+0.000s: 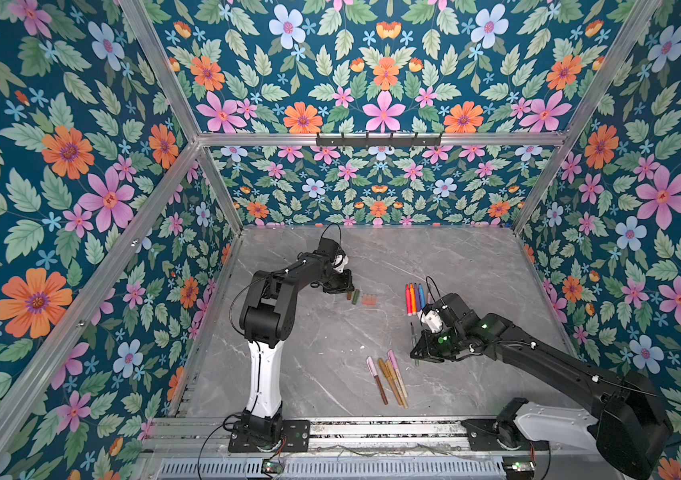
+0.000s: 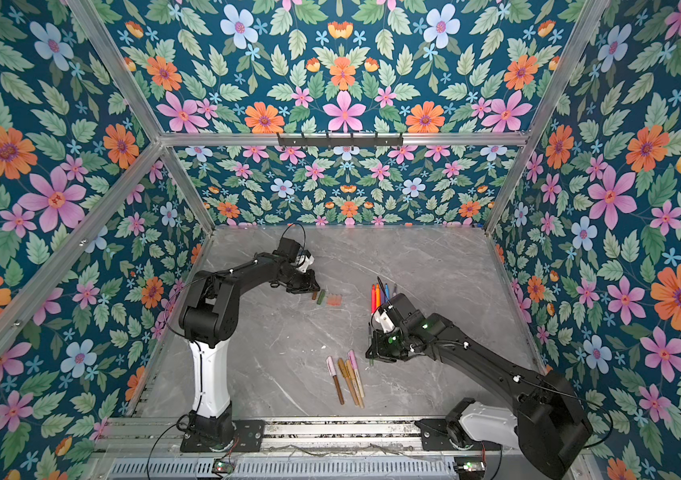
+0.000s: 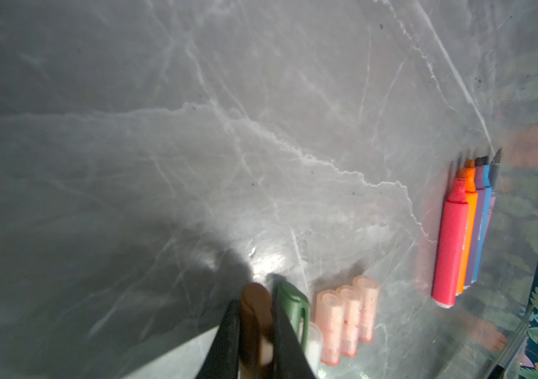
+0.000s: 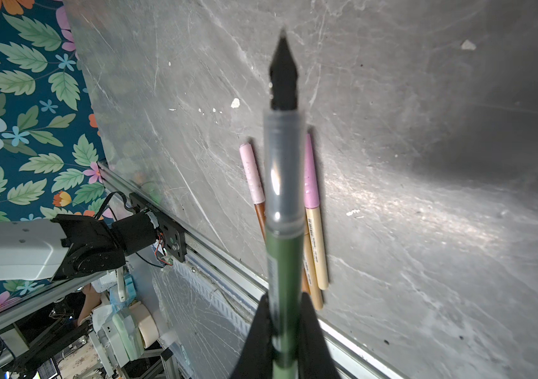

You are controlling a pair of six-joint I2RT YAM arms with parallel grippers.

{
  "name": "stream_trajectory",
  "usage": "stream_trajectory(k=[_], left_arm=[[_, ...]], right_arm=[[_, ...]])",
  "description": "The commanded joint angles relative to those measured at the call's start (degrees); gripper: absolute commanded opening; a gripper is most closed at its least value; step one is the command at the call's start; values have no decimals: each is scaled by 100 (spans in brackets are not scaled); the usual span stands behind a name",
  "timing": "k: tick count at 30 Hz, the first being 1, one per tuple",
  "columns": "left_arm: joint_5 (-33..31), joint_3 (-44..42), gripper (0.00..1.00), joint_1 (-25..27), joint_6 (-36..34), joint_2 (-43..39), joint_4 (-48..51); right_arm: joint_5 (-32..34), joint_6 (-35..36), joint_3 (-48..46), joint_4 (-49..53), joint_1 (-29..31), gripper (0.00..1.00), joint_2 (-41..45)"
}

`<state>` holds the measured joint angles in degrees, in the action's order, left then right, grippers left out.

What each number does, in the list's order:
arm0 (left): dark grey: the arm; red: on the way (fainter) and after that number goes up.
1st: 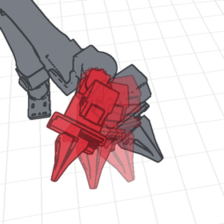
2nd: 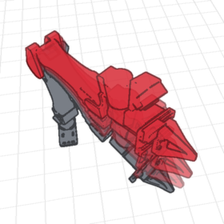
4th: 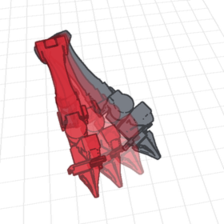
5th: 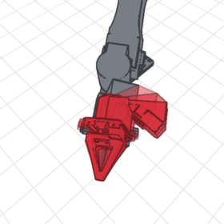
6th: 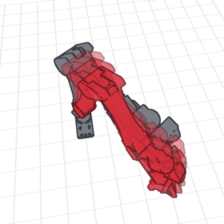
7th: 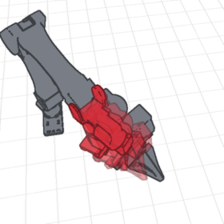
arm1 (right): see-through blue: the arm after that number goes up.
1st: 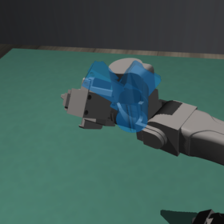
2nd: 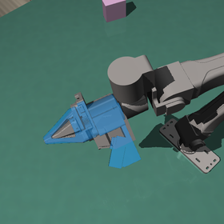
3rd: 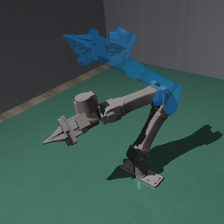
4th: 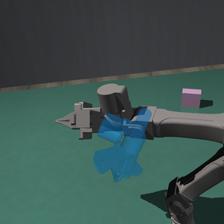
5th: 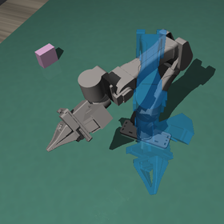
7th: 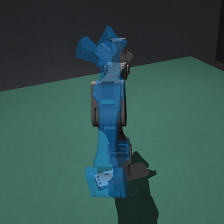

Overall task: Open the pen caps
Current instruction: 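Carry the brown cap to the other caps with the left gripper and release it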

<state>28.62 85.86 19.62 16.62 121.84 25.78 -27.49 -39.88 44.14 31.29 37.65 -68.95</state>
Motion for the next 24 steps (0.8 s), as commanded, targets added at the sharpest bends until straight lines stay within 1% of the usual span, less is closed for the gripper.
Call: stream_trajectory(k=[1, 16, 24], left_arm=[[45, -13, 18, 3, 25, -60, 76], [146, -179, 18, 11, 106, -117, -10], [193, -143, 21, 7, 118, -55, -29]], right_arm=[[-20, 48, 7, -62, 0, 0, -10], [16, 74, -11, -15, 1, 0, 6], [24, 68, 2, -3, -2, 0, -11]])
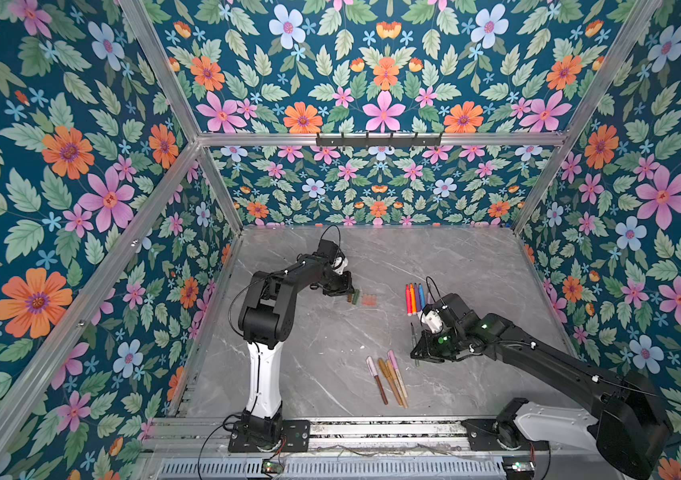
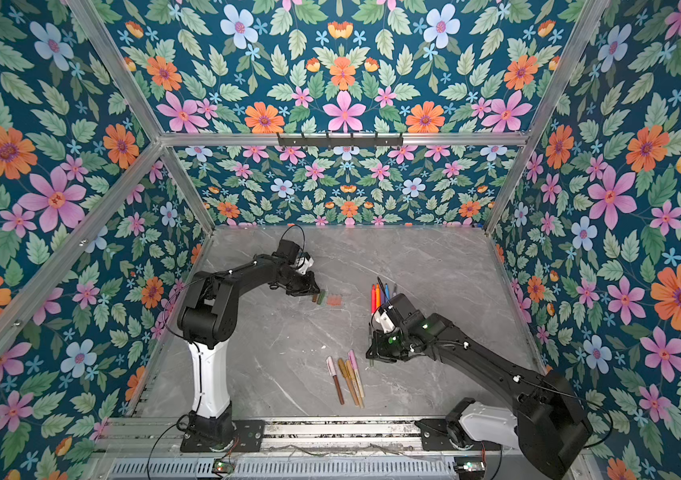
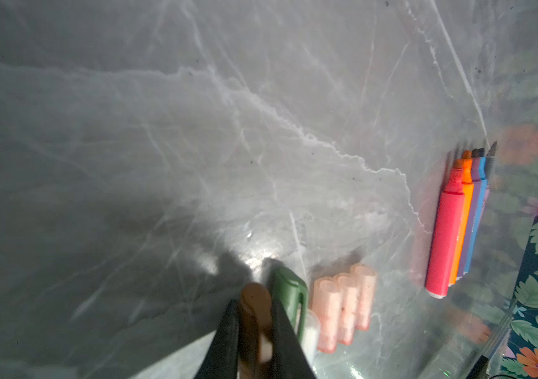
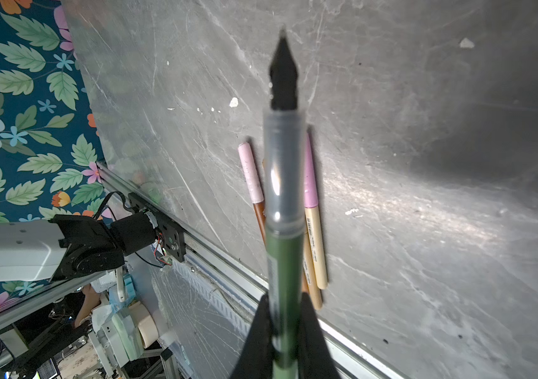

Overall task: Open the pen caps
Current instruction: 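Carry the brown cap to the other caps with the left gripper and release it, then lay the uncapped green pen beside the pink pen with the right gripper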

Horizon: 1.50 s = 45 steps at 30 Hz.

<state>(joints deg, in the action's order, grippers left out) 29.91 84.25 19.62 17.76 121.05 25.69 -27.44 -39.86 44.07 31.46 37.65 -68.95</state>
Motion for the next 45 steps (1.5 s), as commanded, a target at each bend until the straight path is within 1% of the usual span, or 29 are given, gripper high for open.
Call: stream_trajectory(k=[1, 4, 6, 16, 20, 23, 25, 28, 31, 34, 36, 40, 42, 45], left_arm=[[72, 21, 22, 7, 8, 32, -25], [80, 28, 28, 7, 8, 50, -29], [78, 30, 30, 11, 3, 63, -25], [103, 31, 31, 9, 20, 28, -39], [33, 138, 32, 1, 5, -42, 69], [-38, 304, 33, -34, -56, -97, 251], [-43, 433, 34, -76, -91, -138, 389], [-45, 581, 35, -166, -145, -267, 566], [-21, 560, 35, -282, -161, -555, 672], [6, 362, 35, -394, -183, -994, 733], [26, 139, 35, -432, -191, -1375, 751], [-52, -348, 35, -463, -330, -2218, 907], [-156, -612, 35, -467, -462, -2661, 1121], [-155, -1146, 35, -488, -537, -3325, 1242]], right_arm=[[20, 72, 13, -16, -3, 0, -10], [28, 66, 4, -20, 2, 0, -12], [28, 71, 12, -14, -3, 0, -31], [30, 79, 48, 3, 3, 0, -41], [-58, 0, 74, -94, 2, 0, -23], [-54, 105, 197, -25, -50, 0, -100], [-89, 251, 319, 60, -208, 0, -171], [-327, 380, 414, -9, -646, 0, -258], [-418, 597, 554, -65, -1220, 0, -453], [-408, 910, 802, -112, -1829, 0, -891], [-296, 1156, 1085, -88, -2173, 0, -1348], [7, 1402, 1643, -84, -2591, 0, -2204], [152, 1560, 1959, -30, -2712, 0, -2553], [589, 1981, 2432, 166, -2719, 0, -3155]])
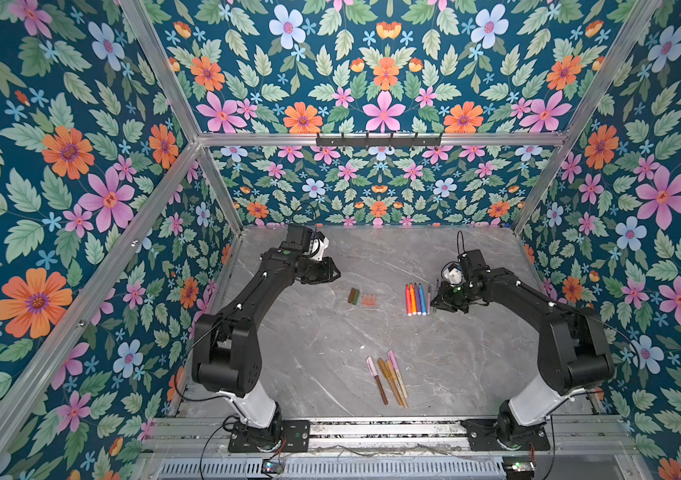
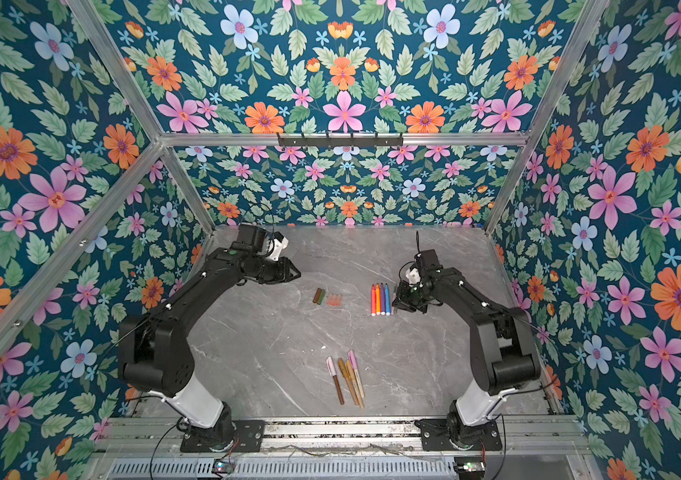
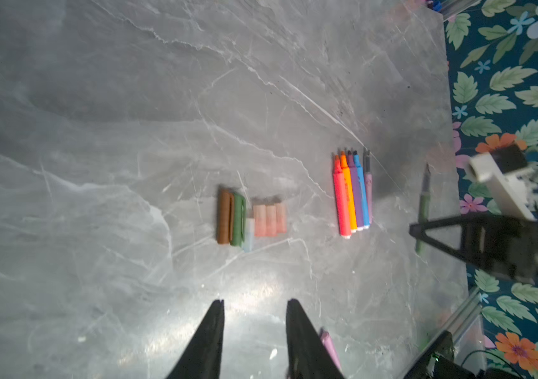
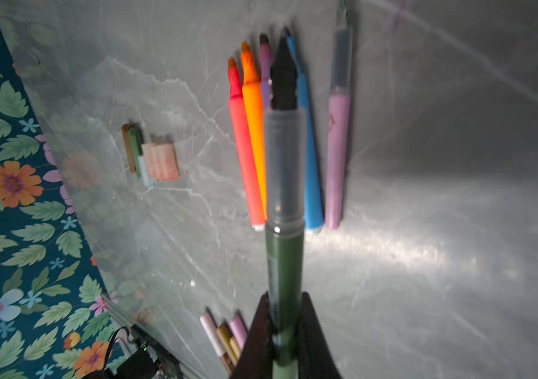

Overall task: Open the pen caps
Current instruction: 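Lay the uncapped green pen beside the pink pen with the right gripper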

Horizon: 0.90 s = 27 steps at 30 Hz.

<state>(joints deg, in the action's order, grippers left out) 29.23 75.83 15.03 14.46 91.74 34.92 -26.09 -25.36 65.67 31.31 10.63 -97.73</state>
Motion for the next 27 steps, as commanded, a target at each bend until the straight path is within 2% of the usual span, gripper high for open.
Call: stream_trajectory(k=[1, 6, 10, 14, 21, 23, 25, 27], left_arm=[[-4, -486, 36, -42, -211, -577, 314], [79, -1305, 36, -86, -187, -1387, 449], [-98, -1918, 36, -86, -67, -1903, 291], [34, -2190, 36, -90, 2, -2043, 221], [112, -2421, 36, -96, 89, -2165, 52], [151, -2483, 36, -94, 117, -2170, 0], [175, -2518, 36, -95, 121, -2156, -11], [180, -2545, 36, -94, 127, -2151, -2]], right_arm=[[613, 642, 334, 181, -22, 0, -366], [974, 821, 286, -100, -44, 0, -632], [861, 834, 444, -37, -71, 0, -908], [719, 771, 669, 51, -94, 1, -1160], [534, 768, 623, 20, -114, 16, -1154], [543, 777, 561, -6, -114, 17, -1088], [552, 786, 498, -28, -114, 26, -1009], [537, 803, 465, -19, -114, 41, -943]])
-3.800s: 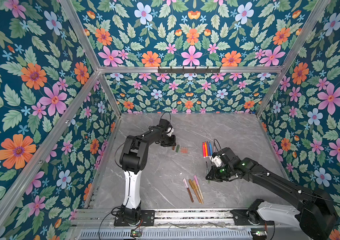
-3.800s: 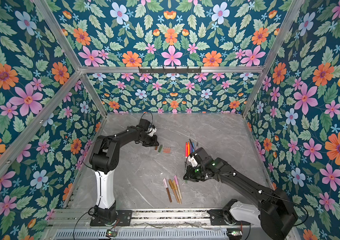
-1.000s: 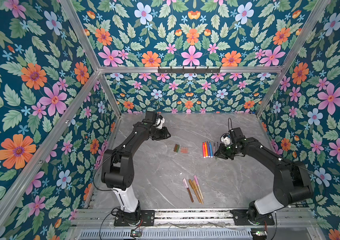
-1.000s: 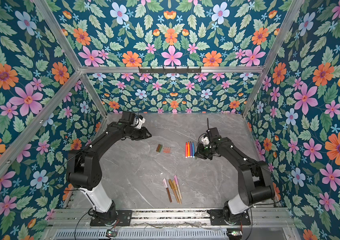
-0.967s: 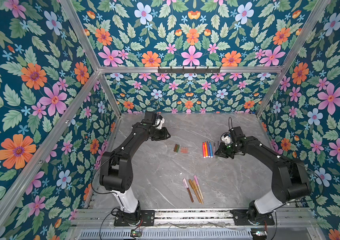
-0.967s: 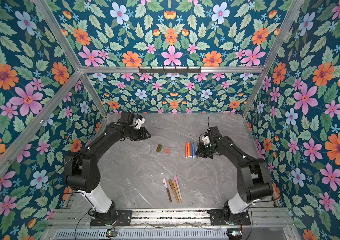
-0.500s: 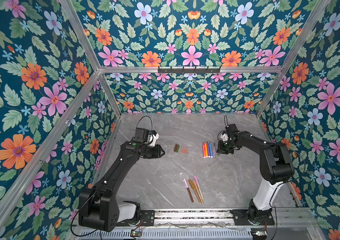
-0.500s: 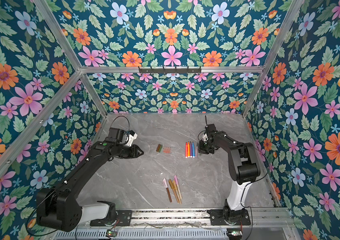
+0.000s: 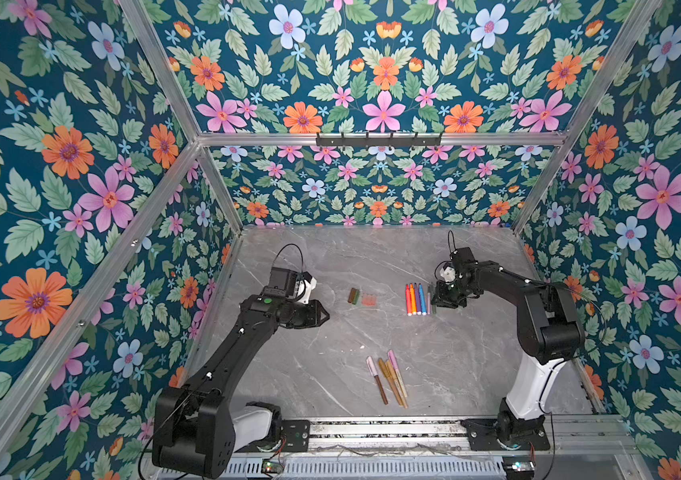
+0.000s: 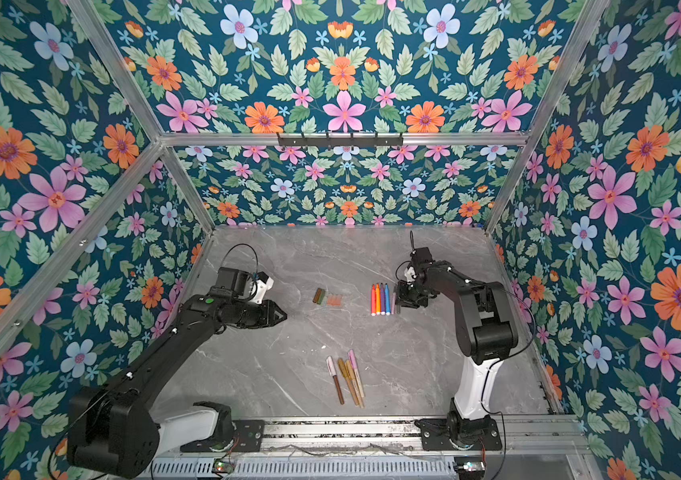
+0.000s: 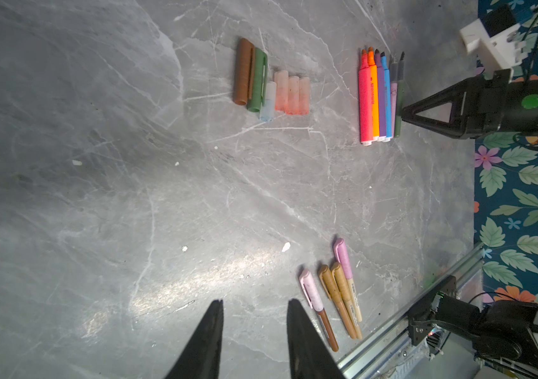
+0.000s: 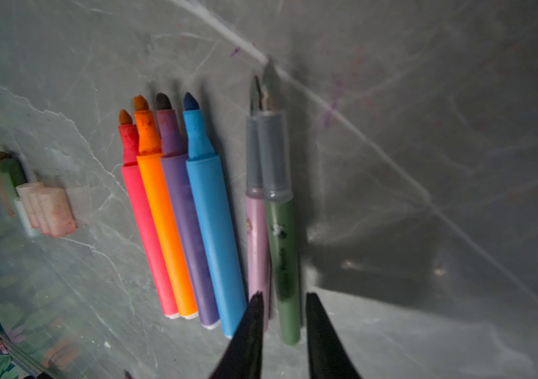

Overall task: Open the pen caps
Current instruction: 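Lay the uncapped green pen beside the pink pen with the right gripper, then open the right gripper and hold it above the marker row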

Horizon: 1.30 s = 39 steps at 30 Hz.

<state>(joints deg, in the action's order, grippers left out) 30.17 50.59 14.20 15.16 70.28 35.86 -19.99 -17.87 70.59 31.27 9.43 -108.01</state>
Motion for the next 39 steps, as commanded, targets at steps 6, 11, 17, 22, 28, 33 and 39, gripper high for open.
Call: stream_trajectory(k=[6, 11, 17, 22, 28, 33, 39], left_arm=[[-28, -91, 36, -9, 92, -170, -56], [-134, -241, 36, -13, 187, -312, -183], [-152, -286, 36, -10, 182, -221, -237], [-145, -304, 36, -12, 164, -189, -233], [-170, -336, 36, -11, 175, -206, -263], [-161, -339, 36, -8, 178, -189, -272], [-161, -341, 36, -12, 186, -207, -272]], right_arm=[[-181, -73, -45, 21, -197, 48, 209], [-415, -321, -45, -31, -524, 30, 166], [-506, -235, 195, 129, -533, 22, -233], [-575, -282, 376, 167, -534, 14, -546], [-645, -305, 432, 169, -538, 9, -695], [-646, -251, 541, 265, -538, 9, -880], [-690, -281, 590, 247, -533, 9, -950]])
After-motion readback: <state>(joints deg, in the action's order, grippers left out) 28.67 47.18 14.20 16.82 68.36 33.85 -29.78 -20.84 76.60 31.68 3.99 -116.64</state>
